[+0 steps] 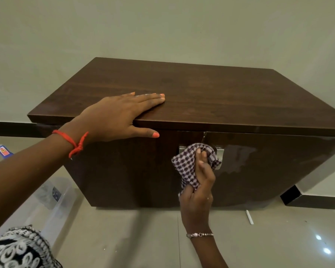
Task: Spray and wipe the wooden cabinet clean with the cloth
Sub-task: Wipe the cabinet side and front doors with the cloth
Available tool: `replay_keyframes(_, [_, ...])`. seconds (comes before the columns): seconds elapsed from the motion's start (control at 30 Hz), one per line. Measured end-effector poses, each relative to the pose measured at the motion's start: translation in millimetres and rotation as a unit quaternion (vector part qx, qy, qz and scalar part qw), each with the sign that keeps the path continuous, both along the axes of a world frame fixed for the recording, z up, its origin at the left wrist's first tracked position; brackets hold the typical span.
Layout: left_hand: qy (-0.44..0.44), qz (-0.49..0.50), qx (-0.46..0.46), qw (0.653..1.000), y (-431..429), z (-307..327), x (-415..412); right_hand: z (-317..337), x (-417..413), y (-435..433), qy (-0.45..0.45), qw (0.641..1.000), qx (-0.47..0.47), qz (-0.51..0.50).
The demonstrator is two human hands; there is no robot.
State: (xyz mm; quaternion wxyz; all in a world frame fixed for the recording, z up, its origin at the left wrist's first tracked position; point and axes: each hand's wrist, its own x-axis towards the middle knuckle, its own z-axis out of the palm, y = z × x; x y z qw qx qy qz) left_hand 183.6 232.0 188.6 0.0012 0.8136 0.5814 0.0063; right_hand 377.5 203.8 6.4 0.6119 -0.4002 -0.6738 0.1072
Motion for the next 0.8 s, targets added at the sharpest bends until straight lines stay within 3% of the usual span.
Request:
replay_keyframes(0.13, [0.001,-0.004,0.000,1.000,0,2,-1,35,-12,4,0.021,0.997,0.062,-0.051])
replay_keyframes(0.33, [-0.023,-0.023,0.004,0.999,-3,4,0,50,-34,-9,-0.094,0.988,0.083,-0.094])
replay_keyframes(0.47, [-0.026,-0.019,-0.005,0.999,-6,6,1,53,-28,-8,-0.117,0.983,0.073,-0.123])
replay_keyframes(0.63, [-0.028,-0.018,0.000,0.999,-6,5,1,50,-13,-11,0.009,0.993,-0.054,-0.109])
replay_keyframes(0.8, [-0.031,-0.016,0.001,0.999,-5,3,0,22,-12,-14,0.013,0.990,-0.123,-0.062])
